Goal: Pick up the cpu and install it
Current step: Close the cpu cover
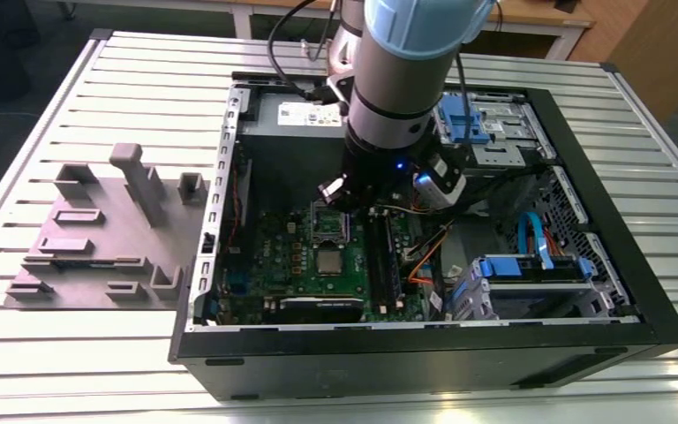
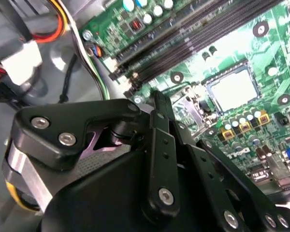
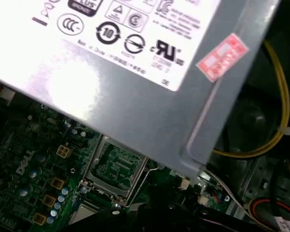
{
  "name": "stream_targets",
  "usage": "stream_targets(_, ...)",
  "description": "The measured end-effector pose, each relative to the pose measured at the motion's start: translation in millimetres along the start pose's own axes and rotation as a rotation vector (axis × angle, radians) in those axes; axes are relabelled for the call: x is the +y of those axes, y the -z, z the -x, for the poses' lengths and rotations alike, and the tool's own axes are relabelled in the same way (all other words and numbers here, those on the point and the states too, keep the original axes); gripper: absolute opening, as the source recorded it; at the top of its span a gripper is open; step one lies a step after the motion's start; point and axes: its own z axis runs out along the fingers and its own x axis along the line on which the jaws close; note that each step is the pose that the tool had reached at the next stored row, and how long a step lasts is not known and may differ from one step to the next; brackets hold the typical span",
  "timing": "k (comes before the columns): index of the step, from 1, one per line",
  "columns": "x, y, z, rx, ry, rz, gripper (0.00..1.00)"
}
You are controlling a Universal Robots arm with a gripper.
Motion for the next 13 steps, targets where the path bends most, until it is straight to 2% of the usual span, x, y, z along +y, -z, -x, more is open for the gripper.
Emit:
stream_targets(2, 0.9, -2.0, -2.3, -0.0015, 0.000, -0.0009, 0.10)
stream_targets(7, 2.0, -7.8, -1.8, -0.0037, 0.000, -0.0012, 0.10)
stream_targets(13, 5.3, -8.8, -0.1, -0.0044, 0.000, -0.0007, 0.10)
